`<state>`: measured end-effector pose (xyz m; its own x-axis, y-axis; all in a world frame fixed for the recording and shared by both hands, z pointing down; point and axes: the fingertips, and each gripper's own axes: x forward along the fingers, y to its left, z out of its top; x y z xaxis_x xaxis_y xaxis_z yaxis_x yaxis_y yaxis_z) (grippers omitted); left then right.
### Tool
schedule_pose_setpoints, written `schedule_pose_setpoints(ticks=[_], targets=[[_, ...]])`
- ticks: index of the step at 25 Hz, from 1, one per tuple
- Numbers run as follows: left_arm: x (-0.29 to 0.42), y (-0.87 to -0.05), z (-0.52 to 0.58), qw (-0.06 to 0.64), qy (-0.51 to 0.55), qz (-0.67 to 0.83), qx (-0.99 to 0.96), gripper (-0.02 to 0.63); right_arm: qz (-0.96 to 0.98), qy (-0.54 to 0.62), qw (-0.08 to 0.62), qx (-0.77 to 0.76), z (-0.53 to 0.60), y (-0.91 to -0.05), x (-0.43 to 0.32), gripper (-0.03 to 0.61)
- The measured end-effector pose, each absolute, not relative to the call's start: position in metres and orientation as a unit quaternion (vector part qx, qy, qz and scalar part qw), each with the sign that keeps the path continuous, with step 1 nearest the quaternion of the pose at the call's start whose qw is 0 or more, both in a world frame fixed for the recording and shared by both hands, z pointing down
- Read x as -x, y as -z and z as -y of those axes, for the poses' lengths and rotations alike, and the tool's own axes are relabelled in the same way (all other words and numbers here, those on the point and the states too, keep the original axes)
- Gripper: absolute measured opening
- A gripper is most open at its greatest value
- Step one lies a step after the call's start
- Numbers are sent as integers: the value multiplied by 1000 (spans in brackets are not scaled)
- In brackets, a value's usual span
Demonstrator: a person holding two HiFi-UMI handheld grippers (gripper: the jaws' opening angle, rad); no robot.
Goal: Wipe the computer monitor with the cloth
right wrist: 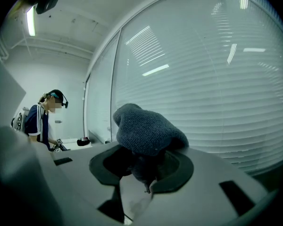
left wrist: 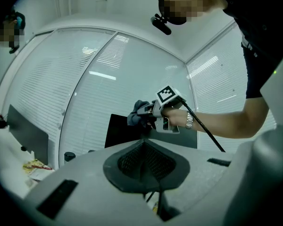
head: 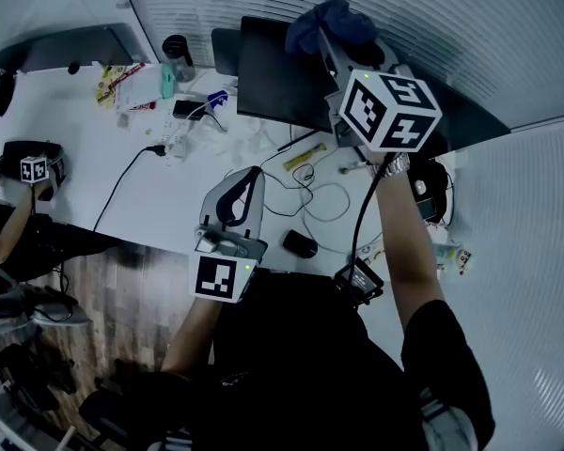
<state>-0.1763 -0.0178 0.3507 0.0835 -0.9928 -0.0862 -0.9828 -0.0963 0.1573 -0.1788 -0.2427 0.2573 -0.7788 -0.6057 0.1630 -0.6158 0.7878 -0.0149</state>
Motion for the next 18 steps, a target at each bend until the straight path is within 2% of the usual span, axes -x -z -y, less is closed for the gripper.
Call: schedule_pose_setpoints(ticks=[18], targets=[[94, -348, 41, 34, 77, 656, -750, 8, 942, -43, 77, -325, 263, -259, 105, 132]])
